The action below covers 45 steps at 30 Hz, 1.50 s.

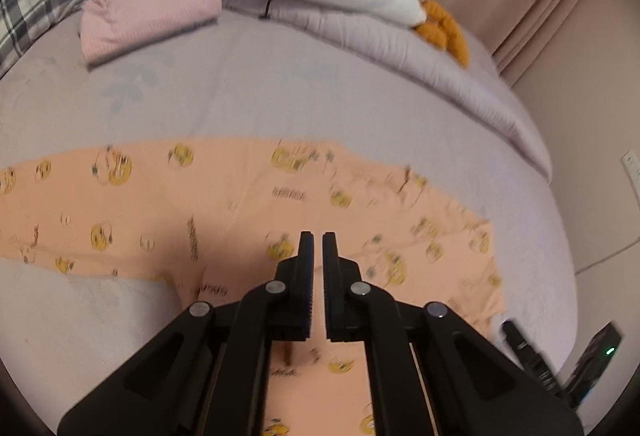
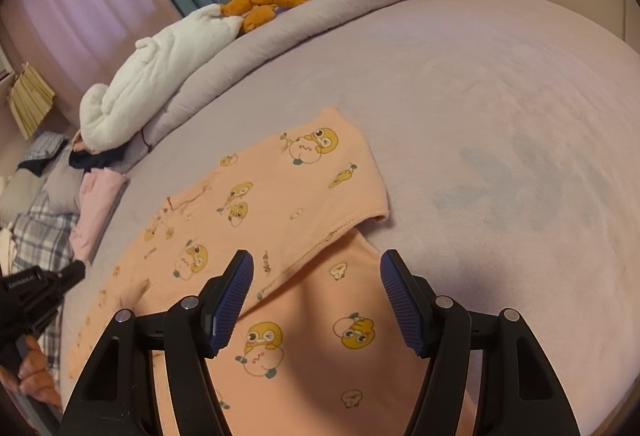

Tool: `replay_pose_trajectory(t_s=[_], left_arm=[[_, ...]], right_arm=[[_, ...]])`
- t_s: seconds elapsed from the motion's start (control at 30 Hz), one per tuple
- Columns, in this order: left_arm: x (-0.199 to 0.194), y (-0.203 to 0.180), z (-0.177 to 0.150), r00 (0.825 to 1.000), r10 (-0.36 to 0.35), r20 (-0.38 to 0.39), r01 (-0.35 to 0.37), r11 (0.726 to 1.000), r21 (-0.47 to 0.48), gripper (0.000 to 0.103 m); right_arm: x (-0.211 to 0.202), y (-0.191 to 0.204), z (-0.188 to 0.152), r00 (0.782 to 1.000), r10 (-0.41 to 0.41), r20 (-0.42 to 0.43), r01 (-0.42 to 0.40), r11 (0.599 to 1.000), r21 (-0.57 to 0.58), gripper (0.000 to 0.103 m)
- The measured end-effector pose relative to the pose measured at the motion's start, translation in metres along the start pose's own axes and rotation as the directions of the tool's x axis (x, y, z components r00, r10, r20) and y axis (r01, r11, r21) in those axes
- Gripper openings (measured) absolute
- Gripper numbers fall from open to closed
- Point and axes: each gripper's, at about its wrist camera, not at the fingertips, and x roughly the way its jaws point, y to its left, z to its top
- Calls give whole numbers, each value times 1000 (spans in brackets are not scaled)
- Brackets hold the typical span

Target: Fold small clothes

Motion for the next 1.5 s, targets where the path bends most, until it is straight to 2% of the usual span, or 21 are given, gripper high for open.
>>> replay_pose_trajectory(t_s=[0.1,0.2,0.23,0.27,0.37,0.53,0.67,0.83,0.9,0.93,0.97,1.03,1.27,1.5], left_arm=[[14,10,-15,998,1,-66,-2,1000,-14,8],[25,22,-27,991,-29,-129,22,998,-58,29],[27,25,-31,990,-29,-135,21,998,-60,42],[26,26,-33,991,-24,-133,16,998,-56,50],[25,28,-42,991,-31,-129,25,998,-50,53],[36,34,-53,973,-137,-183,121,988,-97,51],[38,31,-58,970,-173,-170,155,982,-112,51],[47,20,-60,945,-267,-187,239,958,-158,51],[49,13,-60,951,-256,-175,234,962,-138,48],[50,8,-59,954,-245,-171,225,966,-126,39],[51,5,-59,958,-231,-171,213,970,-113,22],[55,2,-61,969,-178,-170,166,983,-83,6],[40,4,-49,984,-154,-94,144,984,-103,4],[0,-13,-12,991,-127,35,127,992,-3,4]], right_arm=[[-1,0,0,1000,-1,0,1,1000,-1,66],[-1,0,0,1000,-7,1,7,1000,-6,66],[-1,0,0,1000,-8,2,8,1000,-7,66],[-2,-1,0,1000,-9,3,9,1000,-7,66],[-1,0,-1,1000,-14,3,14,1000,-4,66],[0,2,-1,1000,-11,3,11,1000,-8,66],[0,4,-2,1000,-9,5,10,1000,-12,66],[1,4,-2,1000,-11,2,11,1000,-11,66],[2,3,-2,1000,-8,0,8,1000,-11,66],[2,4,-2,1000,-8,-1,8,1000,-11,66],[2,4,-3,1000,-7,-2,7,1000,-11,66],[2,4,-3,1000,-7,-3,7,1000,-9,66],[4,-1,-4,1000,-11,-9,11,1000,6,66],[4,-6,-4,1000,-11,-10,12,1000,16,66]])
